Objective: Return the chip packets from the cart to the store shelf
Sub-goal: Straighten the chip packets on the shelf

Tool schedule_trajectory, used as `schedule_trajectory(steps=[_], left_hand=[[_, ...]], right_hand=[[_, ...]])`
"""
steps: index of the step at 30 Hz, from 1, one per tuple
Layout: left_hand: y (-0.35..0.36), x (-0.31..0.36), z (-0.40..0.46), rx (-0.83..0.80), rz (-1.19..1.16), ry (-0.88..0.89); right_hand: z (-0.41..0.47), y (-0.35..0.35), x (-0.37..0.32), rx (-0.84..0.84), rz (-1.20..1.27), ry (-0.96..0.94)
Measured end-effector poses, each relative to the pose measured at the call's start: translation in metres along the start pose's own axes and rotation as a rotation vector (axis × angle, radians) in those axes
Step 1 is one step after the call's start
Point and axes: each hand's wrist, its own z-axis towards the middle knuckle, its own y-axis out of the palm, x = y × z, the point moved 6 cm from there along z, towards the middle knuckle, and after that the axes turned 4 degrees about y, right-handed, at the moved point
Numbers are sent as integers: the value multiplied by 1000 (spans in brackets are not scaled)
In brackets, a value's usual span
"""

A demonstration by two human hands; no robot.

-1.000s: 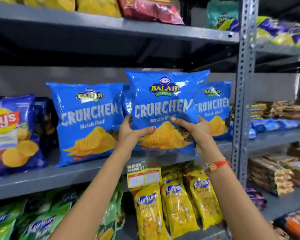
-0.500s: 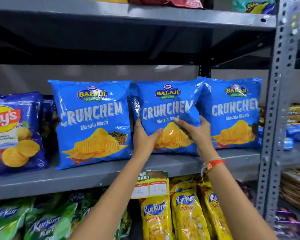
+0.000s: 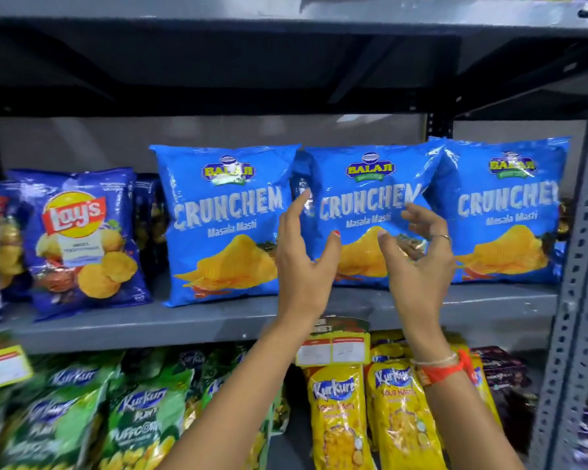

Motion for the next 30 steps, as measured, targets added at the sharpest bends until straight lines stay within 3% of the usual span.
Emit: schedule_trajectory(steps=[10, 15, 19, 22, 26, 30], left_hand=[[-201, -12, 18, 382, 145, 10], [-286, -46, 20, 501, 173, -183], [-315, -80, 23, 380, 208, -384], [-311, -87, 19, 279, 215, -488], [-303, -92, 18, 192, 188, -522], [-311, -95, 19, 215, 170, -539]], right_hand=[[-116, 158, -52, -413, 257, 83], [-165, 237, -76, -558, 271, 127], [-184, 286, -75, -648, 17, 58], [-189, 303, -64, -689, -61, 111], [-194, 311, -43, -737, -99, 272], [-198, 314, -42, -739, -128, 263]])
